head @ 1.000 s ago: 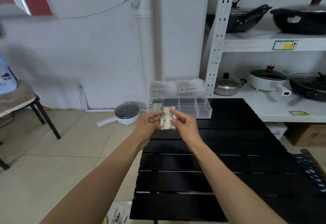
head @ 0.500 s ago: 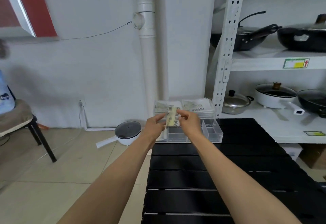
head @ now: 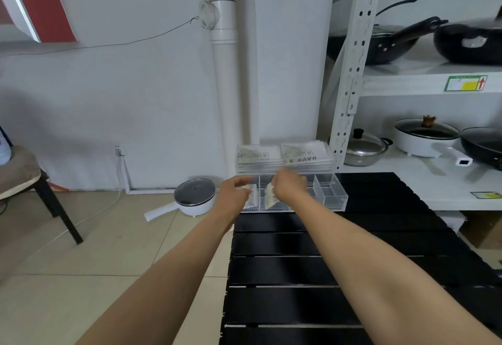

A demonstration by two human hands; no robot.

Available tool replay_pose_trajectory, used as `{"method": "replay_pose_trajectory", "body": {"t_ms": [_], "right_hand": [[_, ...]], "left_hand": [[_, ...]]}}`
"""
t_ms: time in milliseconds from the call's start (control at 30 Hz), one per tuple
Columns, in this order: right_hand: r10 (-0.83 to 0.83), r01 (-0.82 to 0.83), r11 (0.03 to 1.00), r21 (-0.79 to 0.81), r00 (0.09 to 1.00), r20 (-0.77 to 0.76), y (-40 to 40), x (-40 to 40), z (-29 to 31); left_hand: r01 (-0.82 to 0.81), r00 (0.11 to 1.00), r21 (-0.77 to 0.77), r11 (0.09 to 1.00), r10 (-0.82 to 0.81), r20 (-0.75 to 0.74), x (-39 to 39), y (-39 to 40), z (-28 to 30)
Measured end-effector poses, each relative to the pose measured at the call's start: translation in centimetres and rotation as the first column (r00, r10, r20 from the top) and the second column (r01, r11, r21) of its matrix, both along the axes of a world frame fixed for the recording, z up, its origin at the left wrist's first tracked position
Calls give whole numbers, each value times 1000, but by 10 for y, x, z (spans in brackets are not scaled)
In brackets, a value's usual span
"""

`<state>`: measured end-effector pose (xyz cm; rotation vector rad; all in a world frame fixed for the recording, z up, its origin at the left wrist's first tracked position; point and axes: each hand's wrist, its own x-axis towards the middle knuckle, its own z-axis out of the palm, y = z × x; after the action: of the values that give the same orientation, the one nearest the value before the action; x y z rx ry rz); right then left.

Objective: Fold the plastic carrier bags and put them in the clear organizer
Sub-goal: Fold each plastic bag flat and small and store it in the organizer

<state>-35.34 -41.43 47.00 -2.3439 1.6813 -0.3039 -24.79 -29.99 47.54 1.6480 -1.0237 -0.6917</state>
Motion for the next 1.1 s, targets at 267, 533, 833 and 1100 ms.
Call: {"method": "replay_pose_trajectory", "body": {"t_ms": [267, 533, 833, 1100], "right_hand": [[83, -102, 993, -52, 953, -292, 10, 5, 11], [72, -146, 949, -279, 963, -260, 48, 30, 16], [534, -535, 845, 4, 844, 55, 177, 125, -38], [678, -601, 697, 392, 730, -87, 264, 182, -113]], "left_hand": [[-59, 984, -17, 998, 61, 167, 16, 24, -12], [-88, 983, -5, 996, 88, 159, 41, 71, -30], [-255, 967, 125, 959, 256, 6, 77, 176, -82], [-259, 942, 501, 826, 331, -58, 138, 280, -162]]}}
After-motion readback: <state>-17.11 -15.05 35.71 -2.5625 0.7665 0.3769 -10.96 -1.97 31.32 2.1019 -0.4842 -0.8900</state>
